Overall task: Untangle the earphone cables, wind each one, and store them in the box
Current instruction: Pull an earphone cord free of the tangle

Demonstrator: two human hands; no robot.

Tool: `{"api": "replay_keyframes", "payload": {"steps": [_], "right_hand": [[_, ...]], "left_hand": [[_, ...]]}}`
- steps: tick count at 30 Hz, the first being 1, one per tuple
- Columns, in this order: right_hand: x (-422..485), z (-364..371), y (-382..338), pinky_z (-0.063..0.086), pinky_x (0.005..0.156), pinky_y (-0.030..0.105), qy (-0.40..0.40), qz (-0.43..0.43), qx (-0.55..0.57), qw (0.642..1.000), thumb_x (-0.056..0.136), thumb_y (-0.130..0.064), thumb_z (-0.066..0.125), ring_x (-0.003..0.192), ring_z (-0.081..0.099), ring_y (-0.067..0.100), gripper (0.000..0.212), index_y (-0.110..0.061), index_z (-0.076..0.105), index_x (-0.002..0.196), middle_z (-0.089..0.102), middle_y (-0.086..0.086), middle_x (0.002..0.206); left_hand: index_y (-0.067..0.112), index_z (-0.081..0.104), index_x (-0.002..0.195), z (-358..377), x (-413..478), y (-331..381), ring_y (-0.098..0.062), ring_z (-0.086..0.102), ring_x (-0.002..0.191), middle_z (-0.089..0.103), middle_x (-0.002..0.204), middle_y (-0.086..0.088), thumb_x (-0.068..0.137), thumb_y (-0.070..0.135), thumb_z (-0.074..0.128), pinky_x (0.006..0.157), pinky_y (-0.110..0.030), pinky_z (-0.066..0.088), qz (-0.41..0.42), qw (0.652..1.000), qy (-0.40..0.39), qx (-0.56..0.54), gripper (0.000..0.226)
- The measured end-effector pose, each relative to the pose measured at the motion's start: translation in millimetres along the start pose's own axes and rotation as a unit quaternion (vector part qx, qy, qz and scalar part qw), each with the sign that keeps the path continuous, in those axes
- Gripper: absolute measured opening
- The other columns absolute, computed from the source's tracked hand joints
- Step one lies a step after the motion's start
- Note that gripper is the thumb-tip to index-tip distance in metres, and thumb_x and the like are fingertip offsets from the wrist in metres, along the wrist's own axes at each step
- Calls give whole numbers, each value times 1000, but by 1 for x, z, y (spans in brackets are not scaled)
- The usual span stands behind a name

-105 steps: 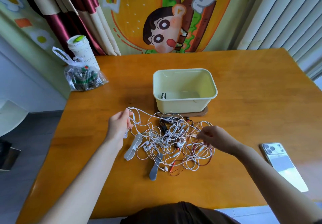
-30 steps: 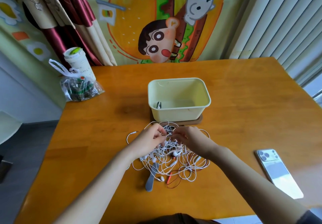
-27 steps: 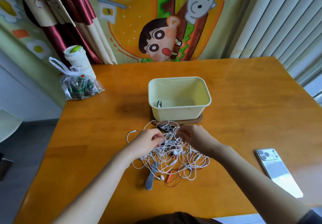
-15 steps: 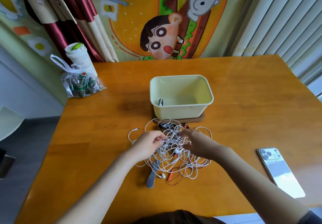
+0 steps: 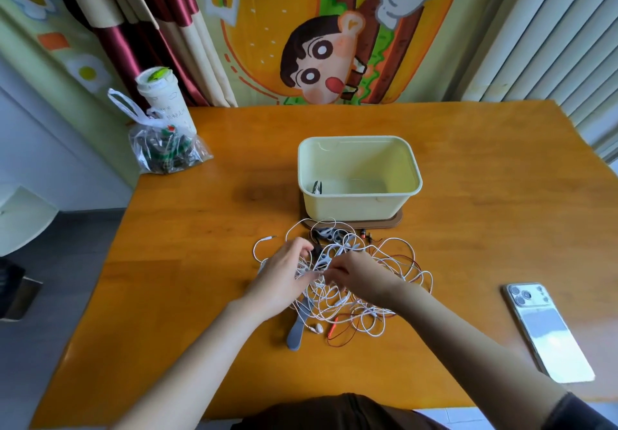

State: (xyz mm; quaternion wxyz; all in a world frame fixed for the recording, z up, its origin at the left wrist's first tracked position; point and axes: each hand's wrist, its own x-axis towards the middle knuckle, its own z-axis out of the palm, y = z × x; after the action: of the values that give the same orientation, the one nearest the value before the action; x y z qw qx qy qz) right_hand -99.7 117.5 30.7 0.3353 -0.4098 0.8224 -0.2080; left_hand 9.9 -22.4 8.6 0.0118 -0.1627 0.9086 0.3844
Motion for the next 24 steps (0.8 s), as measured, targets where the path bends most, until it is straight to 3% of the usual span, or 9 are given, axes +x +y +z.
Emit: {"api": "replay_keyframes", "payload": {"steps": [4, 8, 13, 17, 20, 22, 24], "right_hand": [[-1, 4, 11, 41, 59, 9, 19, 33, 27, 999, 99, -18, 45, 68, 57, 7, 25, -6, 67, 95, 66, 3, 84], [-2, 6, 17, 40, 54, 6, 21, 35, 33, 999, 99, -16, 45, 62, 54, 0, 24, -5, 67, 98, 64, 2, 83], [-2, 9, 15, 40, 54, 7, 15, 31, 33, 999, 99, -17, 45, 59, 52, -2, 25, -4, 66, 98, 61, -1, 79], [-5, 9, 17, 43, 59, 10, 15, 36, 45, 998, 99, -17, 44, 65, 55, 5, 25, -4, 65, 99, 63, 3, 82], [-6, 8, 21, 45, 61, 10, 19, 42, 50, 998, 100, -16, 43, 68, 57, 7, 25, -4, 65, 100, 63, 4, 85], [-7, 8, 23, 45, 60, 9, 26, 40, 46, 998, 100, -16, 43, 68, 58, 6, 25, -5, 65, 99, 64, 3, 85], [-6, 6, 21, 45, 60, 9, 40, 30, 46, 998, 100, -16, 43, 68, 59, 7, 24, -6, 65, 98, 66, 4, 86]], "left_hand": [[7, 50, 119, 3, -5, -53, -20, 50, 116, 50, 122, -5, 92, 14, 59, 93, -26, 41, -114, 990, 68, 54, 29], [11, 46, 126, 15, -17, -93, -32, 42, 126, 45, 129, -12, 93, 27, 58, 99, -37, 36, -247, 961, -18, 119, 38], [9, 51, 116, 30, -17, -99, -29, 49, 113, 52, 121, -11, 96, 26, 53, 92, -36, 41, -264, 953, 4, 147, 26], [3, 54, 108, 33, -11, -96, -31, 56, 102, 59, 110, -13, 99, 23, 47, 78, -35, 41, -301, 951, 23, 66, 23], [3, 56, 95, 29, -9, -90, -29, 56, 81, 60, 85, -11, 99, 21, 48, 66, -31, 37, -321, 944, 62, -56, 20], [9, 56, 86, 25, -8, -79, -25, 53, 77, 56, 76, -5, 99, 19, 47, 67, -31, 39, -316, 930, 95, -160, 18], [15, 56, 87, 22, -7, -63, -21, 53, 77, 57, 82, -4, 100, 19, 45, 70, -31, 43, -308, 911, 106, -253, 18]]}}
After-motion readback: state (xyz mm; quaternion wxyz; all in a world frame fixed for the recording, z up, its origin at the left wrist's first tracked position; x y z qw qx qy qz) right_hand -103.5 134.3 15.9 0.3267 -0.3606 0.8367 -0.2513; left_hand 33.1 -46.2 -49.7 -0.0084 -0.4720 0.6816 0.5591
